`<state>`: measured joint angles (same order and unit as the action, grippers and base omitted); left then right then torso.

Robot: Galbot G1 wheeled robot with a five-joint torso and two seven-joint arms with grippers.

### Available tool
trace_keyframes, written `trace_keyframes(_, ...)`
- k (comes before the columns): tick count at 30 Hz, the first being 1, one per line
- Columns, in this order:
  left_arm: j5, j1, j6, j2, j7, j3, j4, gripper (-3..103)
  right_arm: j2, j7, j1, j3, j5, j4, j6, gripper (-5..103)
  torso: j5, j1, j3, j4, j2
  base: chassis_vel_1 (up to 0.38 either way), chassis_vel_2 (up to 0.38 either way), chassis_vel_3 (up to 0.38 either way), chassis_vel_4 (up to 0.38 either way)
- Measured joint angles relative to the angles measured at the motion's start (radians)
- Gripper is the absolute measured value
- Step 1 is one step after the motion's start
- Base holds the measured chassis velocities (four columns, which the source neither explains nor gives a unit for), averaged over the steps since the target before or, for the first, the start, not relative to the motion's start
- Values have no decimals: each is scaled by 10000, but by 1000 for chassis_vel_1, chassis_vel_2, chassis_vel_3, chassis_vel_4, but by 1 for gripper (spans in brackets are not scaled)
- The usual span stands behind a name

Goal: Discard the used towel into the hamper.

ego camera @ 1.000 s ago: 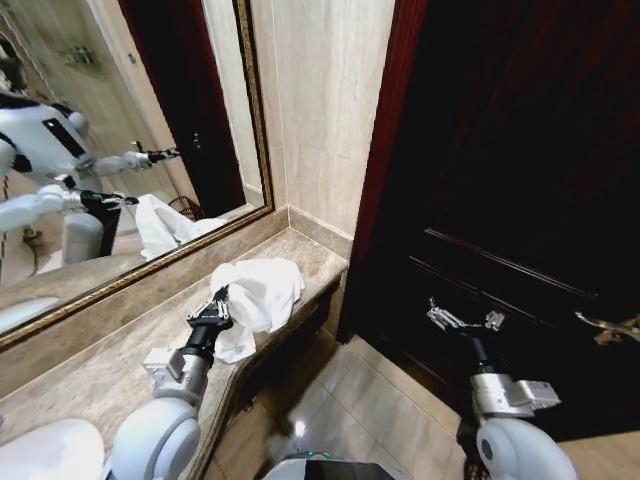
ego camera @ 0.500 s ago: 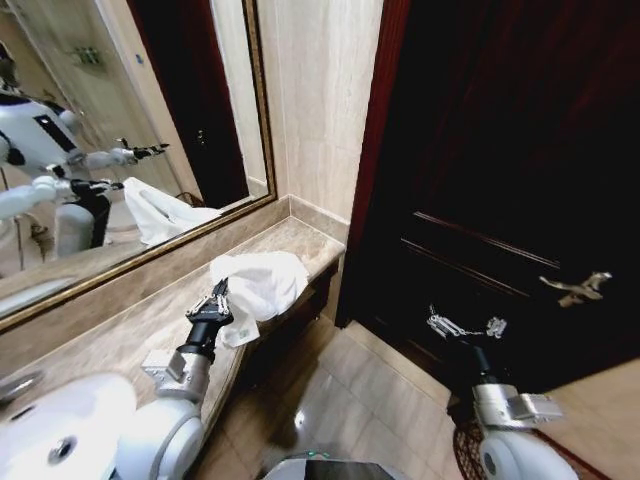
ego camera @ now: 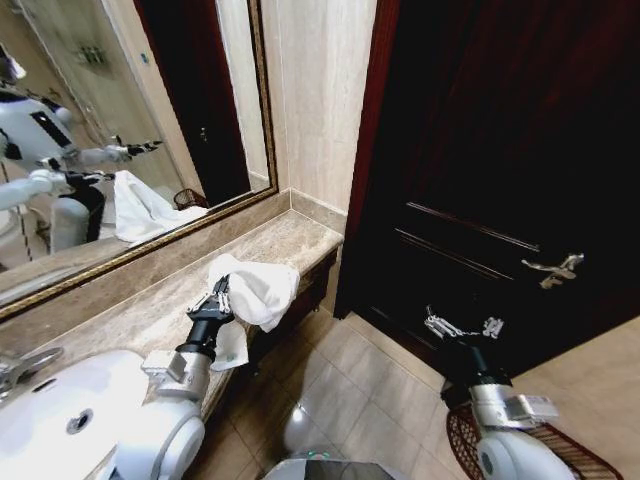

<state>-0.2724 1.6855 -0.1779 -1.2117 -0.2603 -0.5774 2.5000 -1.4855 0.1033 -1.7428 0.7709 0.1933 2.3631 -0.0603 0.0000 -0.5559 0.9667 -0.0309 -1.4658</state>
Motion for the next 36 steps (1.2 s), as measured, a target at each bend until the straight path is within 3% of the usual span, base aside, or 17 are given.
trace_keyframes(6,453,-6,239,-11,258,-61,0,0,-19,27,30,24,-15,7,0,100,-1,8,-3,0,-1,0,0,0,0)
trace_keyframes(36,425,80,732,119,575,-178,-1,0,-165,-106,-78,142,90,92,-250,100,-1,9,-5,1,-2,-45,-47,-49,-50)
